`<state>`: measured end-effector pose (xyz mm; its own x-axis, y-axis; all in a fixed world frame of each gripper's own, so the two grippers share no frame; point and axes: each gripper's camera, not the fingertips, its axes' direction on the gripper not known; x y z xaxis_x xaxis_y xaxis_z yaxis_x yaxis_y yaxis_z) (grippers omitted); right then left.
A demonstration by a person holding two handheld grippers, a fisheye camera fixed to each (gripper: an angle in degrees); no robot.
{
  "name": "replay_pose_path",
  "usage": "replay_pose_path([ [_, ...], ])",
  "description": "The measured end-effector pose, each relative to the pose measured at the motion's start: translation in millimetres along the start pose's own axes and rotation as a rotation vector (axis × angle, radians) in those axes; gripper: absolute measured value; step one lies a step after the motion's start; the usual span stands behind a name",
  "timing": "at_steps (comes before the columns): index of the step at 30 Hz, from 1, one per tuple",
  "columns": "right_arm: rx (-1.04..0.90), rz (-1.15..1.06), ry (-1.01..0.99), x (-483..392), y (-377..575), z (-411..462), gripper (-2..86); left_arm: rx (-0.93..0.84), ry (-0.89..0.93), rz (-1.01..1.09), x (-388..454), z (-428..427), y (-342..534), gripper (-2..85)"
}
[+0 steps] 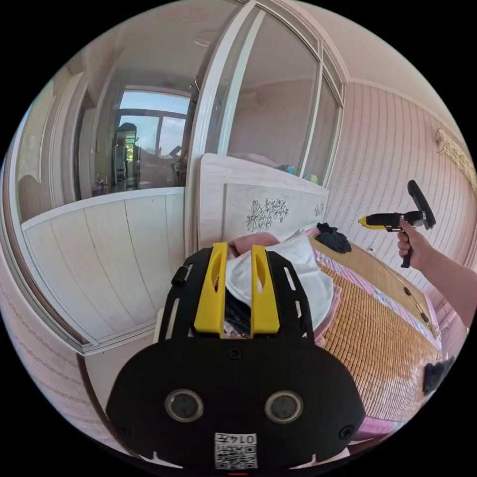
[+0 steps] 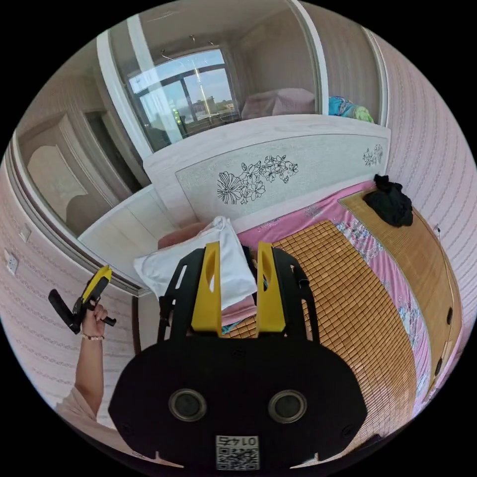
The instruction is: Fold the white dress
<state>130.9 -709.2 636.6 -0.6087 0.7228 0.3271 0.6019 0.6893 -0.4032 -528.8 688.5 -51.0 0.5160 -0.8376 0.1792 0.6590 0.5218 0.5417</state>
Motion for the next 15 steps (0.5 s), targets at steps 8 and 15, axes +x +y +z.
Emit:
replay_pose_path([
  [8, -0.236, -0.091, 0.191, 45, 288, 34, 9.4, -0.153, 0.208, 0.207, 66, -21, 138, 6.5],
  [15, -0.318, 0.44, 0.453, 41, 564, -72, 2.3, -0.339, 0.568, 0.527, 237, -39, 251, 6.3],
])
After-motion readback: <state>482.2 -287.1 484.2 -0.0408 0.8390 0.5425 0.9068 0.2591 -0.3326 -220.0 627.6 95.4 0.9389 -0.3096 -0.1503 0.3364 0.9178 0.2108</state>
